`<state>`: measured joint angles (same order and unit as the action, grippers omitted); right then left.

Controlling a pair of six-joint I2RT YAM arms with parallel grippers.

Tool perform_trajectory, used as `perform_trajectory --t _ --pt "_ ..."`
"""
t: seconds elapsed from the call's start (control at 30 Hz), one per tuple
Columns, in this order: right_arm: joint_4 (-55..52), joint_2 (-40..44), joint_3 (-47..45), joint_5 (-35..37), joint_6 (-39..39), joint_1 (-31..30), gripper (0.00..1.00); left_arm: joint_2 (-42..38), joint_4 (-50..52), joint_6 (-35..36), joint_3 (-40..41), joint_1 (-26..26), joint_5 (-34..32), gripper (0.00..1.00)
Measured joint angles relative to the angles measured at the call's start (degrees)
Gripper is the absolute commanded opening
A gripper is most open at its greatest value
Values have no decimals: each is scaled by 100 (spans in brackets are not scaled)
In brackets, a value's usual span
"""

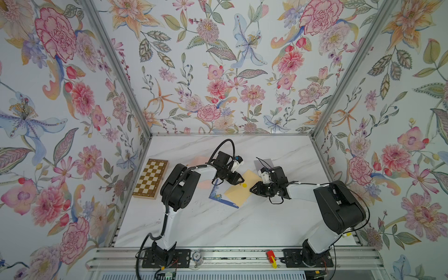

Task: Fold the letter paper in half and place it into the envelope
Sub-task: Fold the envelope flap on the envelope.

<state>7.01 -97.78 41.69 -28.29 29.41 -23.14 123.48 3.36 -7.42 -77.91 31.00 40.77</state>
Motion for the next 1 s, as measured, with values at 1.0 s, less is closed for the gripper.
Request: perform_trajectory --t 1.0 --pt "485 -361 133 -254 282 79 28 26 275 -63 -149 -223 -39 52"
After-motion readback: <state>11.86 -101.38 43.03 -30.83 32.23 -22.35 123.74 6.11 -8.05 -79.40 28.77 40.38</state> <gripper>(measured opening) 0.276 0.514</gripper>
